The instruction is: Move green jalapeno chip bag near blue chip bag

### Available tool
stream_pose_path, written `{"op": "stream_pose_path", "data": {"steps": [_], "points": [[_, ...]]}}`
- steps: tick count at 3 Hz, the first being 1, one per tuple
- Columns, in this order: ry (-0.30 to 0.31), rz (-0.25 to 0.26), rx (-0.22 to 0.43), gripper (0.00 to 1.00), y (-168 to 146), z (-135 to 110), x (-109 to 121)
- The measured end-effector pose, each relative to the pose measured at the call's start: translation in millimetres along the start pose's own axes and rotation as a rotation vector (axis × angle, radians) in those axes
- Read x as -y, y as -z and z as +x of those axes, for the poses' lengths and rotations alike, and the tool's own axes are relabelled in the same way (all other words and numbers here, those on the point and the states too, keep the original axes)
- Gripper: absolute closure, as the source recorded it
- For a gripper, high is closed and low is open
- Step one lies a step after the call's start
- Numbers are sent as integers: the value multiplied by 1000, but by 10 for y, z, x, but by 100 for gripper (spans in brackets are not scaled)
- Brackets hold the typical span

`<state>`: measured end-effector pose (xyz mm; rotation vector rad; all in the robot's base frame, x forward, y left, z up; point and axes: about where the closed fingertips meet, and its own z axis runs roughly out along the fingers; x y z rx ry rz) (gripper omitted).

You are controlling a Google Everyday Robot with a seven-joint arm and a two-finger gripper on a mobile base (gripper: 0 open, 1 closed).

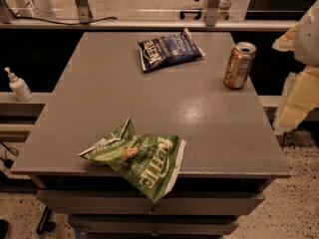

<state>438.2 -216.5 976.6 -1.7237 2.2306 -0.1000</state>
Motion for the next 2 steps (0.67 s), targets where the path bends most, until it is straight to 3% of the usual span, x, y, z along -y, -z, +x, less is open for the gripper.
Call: {"op": "stream_pose_path", "data": {"steps": [1, 2], "points": [[0, 0, 0, 0, 0, 0, 0], [-16, -35, 75, 0, -216, -162, -147]]}}
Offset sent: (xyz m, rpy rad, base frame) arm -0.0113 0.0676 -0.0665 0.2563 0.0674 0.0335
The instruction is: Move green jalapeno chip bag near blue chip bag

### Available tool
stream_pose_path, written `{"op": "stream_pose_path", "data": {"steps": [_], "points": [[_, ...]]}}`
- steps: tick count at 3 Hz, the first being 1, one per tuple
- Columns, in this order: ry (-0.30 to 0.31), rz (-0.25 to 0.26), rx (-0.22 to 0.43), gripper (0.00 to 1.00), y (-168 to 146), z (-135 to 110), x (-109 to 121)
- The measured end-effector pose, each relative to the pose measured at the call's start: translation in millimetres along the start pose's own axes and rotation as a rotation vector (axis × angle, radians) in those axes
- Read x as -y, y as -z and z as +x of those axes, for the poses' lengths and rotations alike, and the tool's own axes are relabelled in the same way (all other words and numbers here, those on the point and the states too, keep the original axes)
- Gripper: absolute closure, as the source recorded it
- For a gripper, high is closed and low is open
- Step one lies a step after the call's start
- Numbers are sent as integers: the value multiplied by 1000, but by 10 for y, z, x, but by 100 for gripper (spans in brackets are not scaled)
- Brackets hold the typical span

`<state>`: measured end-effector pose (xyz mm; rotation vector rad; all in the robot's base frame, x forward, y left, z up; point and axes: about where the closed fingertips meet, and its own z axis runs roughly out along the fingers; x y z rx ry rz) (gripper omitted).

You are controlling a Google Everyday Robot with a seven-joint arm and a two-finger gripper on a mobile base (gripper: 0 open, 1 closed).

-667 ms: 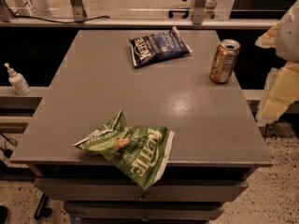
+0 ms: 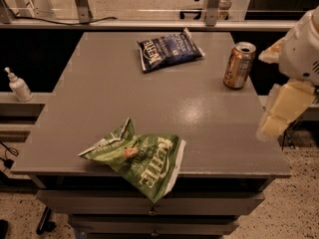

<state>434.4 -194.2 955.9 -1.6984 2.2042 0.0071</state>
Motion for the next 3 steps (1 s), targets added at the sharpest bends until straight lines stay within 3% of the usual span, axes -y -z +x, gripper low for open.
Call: {"op": "stream_pose_path", "data": {"steps": [2, 3], "points": [[-2, -157, 287, 0, -470, -840, -572], [8, -232, 397, 0, -628, -1235, -891]]}}
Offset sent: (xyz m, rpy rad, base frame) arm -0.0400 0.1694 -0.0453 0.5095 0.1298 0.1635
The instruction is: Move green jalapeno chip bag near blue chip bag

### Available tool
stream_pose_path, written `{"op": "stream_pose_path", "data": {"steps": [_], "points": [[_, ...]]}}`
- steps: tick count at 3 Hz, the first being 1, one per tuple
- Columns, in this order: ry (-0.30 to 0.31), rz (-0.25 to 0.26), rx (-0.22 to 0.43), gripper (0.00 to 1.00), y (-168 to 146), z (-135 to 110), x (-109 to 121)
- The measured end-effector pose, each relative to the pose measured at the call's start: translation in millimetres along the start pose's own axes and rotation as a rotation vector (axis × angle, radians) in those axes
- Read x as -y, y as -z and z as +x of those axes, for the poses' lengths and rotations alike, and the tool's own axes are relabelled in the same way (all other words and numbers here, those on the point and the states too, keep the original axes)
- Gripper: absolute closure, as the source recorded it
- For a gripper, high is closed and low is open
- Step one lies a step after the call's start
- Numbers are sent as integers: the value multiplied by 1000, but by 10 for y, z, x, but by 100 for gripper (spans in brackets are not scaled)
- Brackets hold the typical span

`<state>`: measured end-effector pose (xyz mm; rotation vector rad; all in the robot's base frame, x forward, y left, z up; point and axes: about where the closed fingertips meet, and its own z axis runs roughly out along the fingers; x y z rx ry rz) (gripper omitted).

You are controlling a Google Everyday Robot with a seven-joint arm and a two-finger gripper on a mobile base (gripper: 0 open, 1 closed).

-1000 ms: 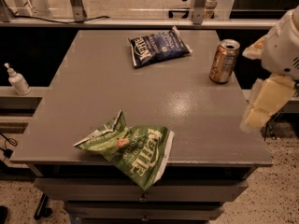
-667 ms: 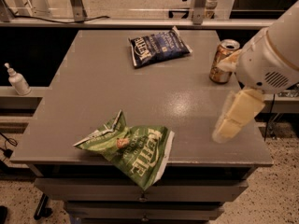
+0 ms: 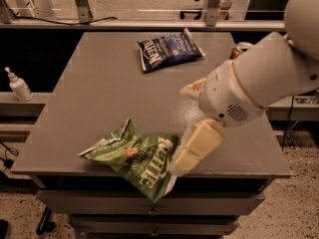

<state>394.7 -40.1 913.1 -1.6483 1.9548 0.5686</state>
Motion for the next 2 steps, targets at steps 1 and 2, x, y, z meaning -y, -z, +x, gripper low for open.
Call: {"op": "stream_pose_path", "data": {"steps": [1, 2], "points": [[17, -41, 62, 0, -386, -130, -270], [26, -65, 75, 0, -777, -128, -414]]}}
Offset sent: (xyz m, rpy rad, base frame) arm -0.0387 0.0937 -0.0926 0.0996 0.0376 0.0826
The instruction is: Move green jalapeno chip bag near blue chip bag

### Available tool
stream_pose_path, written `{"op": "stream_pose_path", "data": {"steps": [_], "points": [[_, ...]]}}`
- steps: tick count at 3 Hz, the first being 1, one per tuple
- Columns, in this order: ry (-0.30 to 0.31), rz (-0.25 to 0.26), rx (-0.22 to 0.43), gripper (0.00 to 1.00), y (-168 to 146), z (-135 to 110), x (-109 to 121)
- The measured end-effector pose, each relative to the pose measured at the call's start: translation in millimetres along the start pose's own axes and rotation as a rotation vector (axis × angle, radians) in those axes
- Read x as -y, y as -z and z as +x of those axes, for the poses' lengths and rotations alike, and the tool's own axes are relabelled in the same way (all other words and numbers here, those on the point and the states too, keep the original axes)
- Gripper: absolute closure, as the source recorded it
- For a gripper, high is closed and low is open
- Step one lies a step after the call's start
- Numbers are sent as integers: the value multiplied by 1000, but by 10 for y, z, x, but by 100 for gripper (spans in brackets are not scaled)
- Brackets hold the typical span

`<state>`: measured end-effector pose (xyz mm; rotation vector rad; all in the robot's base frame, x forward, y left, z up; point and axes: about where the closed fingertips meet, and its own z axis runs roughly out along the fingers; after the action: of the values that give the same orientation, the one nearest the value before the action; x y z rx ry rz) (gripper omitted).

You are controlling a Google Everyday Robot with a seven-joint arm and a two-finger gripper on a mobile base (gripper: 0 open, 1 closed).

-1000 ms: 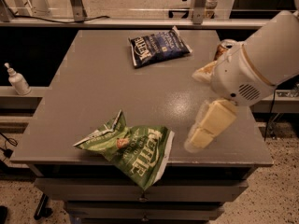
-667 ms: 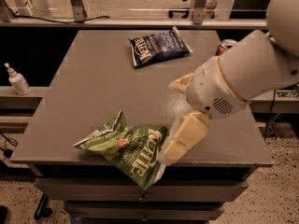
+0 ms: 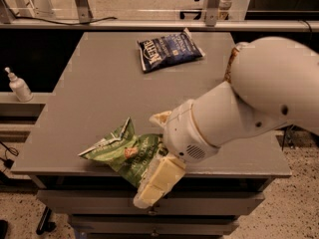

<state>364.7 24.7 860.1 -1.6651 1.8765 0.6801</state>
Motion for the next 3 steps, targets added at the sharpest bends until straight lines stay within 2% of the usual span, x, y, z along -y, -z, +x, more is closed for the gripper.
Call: {"op": "stream_pose_path", "data": {"steps": [1, 3], "points": [[-4, 1, -12, 15, -283, 58, 12], [-18, 52, -17, 60, -352, 117, 221]]}}
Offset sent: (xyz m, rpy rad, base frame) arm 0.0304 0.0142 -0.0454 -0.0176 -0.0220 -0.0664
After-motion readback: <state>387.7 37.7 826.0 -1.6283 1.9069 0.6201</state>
